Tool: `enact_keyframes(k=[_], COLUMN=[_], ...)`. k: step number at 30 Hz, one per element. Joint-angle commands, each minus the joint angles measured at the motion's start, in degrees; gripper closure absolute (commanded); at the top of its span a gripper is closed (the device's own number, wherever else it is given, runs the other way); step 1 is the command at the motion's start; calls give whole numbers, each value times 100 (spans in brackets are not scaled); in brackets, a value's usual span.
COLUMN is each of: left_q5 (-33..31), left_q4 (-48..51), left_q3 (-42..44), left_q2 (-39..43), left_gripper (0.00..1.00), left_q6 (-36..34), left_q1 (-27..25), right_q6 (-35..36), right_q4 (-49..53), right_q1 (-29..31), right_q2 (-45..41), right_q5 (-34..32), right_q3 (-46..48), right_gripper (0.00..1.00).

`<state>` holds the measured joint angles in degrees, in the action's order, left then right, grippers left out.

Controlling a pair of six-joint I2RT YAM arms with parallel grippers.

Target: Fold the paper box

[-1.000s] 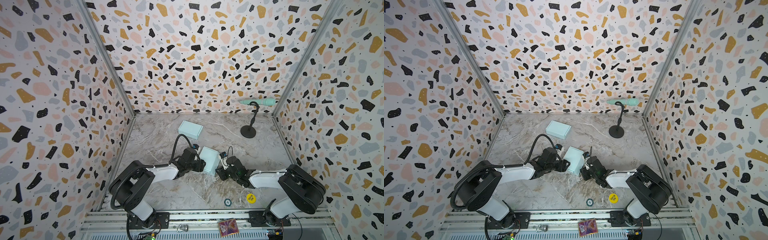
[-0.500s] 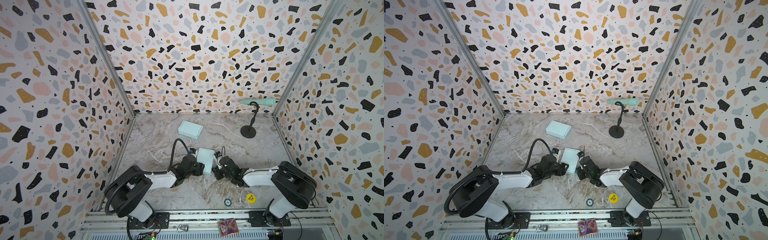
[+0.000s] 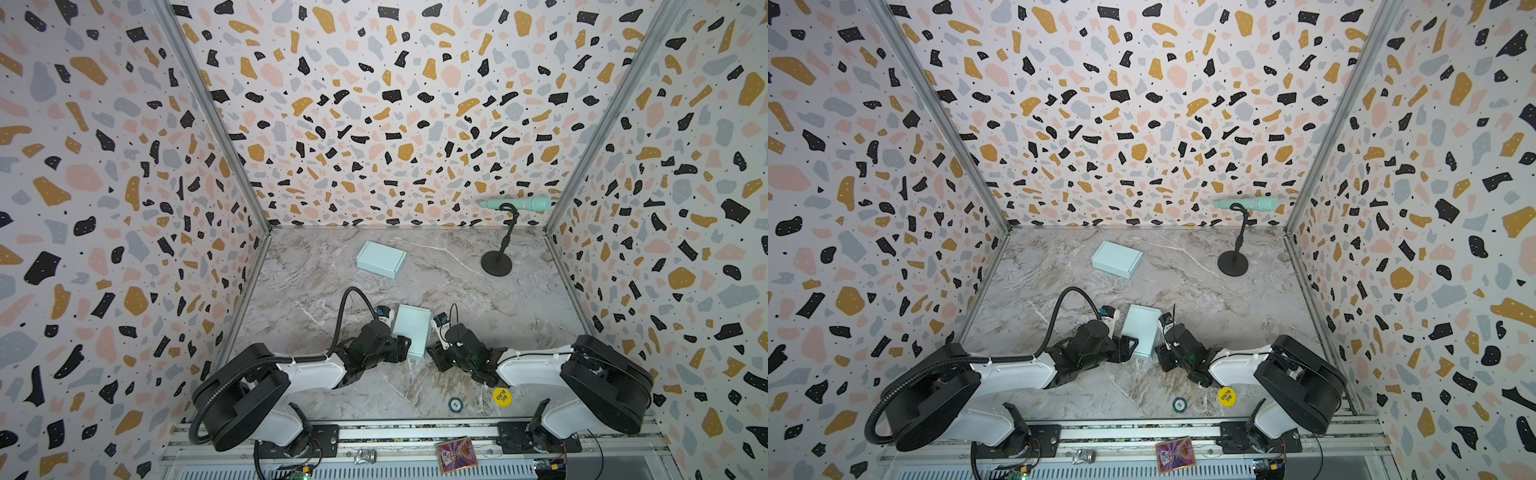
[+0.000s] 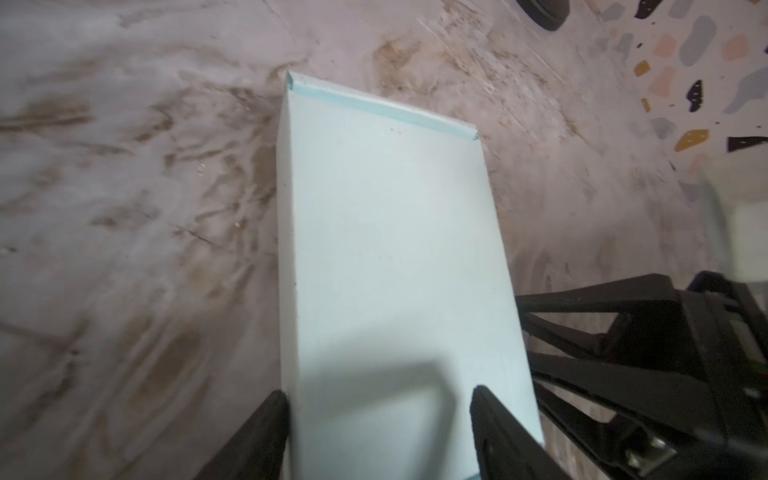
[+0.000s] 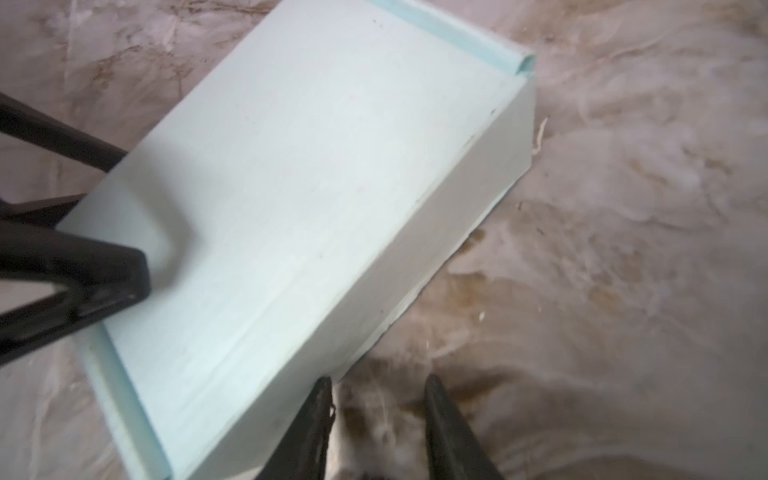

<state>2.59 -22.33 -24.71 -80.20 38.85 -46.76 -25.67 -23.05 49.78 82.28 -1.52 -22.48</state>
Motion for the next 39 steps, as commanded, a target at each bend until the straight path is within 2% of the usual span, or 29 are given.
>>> enact_keyframes(k=[1,7,10,15,20,29,39], left_q5=[628,754,912,1141,1380,1606,1655], left_q4=[-37,416,470,510,311,-3,-368], left_q3=[94,-107,-354,-1129,-1611,-1823,-1901], left_q2=[269,424,182,-584,-1211,-1756,-2039], left_gripper=[22,13,12,16,24,30,33], left_q6=[-91,-473,-710,-1041,-1026,-900,-659], left_q1=[237,709,1010,1145,1143,1006,704], right_q6=[-128,53,212,351,336,319,190], right_q4=[152,211,139,-51,-304,-519,-527], right_q1=[-328,-1392,-1596,-1626,-1647,-1549,-990], right_q2=[-395,-713,-566,82,641,1357,1589], right_q5=[428,945,1011,1044,1072,1184,1154], right_q3=[289,339,98,-396,-652,-1049,-1427], right_gripper=[61,61,63,64,66,67,67])
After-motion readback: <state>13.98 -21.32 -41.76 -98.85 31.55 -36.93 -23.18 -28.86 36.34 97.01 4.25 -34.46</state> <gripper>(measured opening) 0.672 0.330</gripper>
